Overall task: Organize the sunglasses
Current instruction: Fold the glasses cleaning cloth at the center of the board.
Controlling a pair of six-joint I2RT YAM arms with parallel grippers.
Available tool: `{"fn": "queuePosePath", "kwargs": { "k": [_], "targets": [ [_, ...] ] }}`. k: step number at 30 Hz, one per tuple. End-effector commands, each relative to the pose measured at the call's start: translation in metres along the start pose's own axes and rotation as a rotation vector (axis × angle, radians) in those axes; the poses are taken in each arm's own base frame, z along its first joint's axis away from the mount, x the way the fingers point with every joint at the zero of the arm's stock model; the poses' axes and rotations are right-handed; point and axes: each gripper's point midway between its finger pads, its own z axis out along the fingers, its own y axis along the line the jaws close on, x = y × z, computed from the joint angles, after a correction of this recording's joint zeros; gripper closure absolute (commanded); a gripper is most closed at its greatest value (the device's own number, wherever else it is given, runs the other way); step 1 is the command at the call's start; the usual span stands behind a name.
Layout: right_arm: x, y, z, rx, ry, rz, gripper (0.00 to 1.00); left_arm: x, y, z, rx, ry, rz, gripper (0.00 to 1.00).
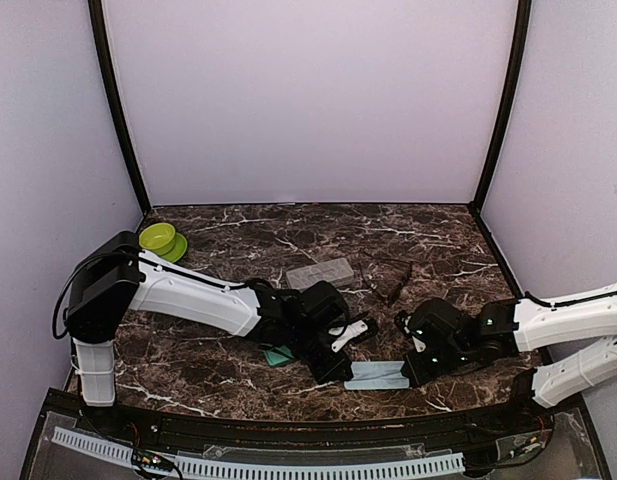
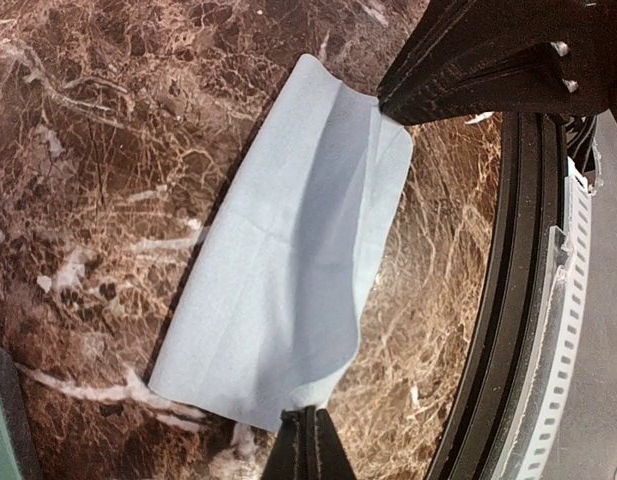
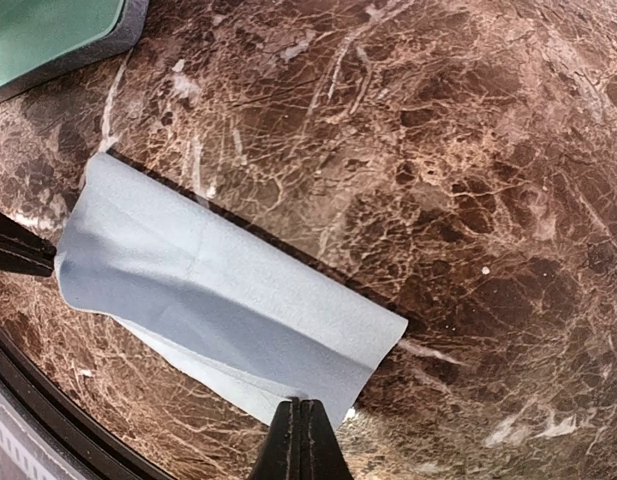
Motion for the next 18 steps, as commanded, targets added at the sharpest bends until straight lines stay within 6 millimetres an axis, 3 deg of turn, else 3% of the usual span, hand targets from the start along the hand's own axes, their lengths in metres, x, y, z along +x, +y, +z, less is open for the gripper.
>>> {"fn": "queuePosePath", "kwargs": {
  "k": [1, 18],
  "targets": [
    [0.0028, 0.0041, 0.0008, -0.017, 0.002, -0.002, 1.0, -0.0014, -0.0057, -0.0003, 0.017, 0.008, -0.002, 1.0],
    [0.011, 0.0063, 0.0, -0.022, 0.019, -0.005, 1.0, -0.0004, -0.0034, -0.0001, 0.006, 0.013, -0.009, 1.0]
  ]
}}
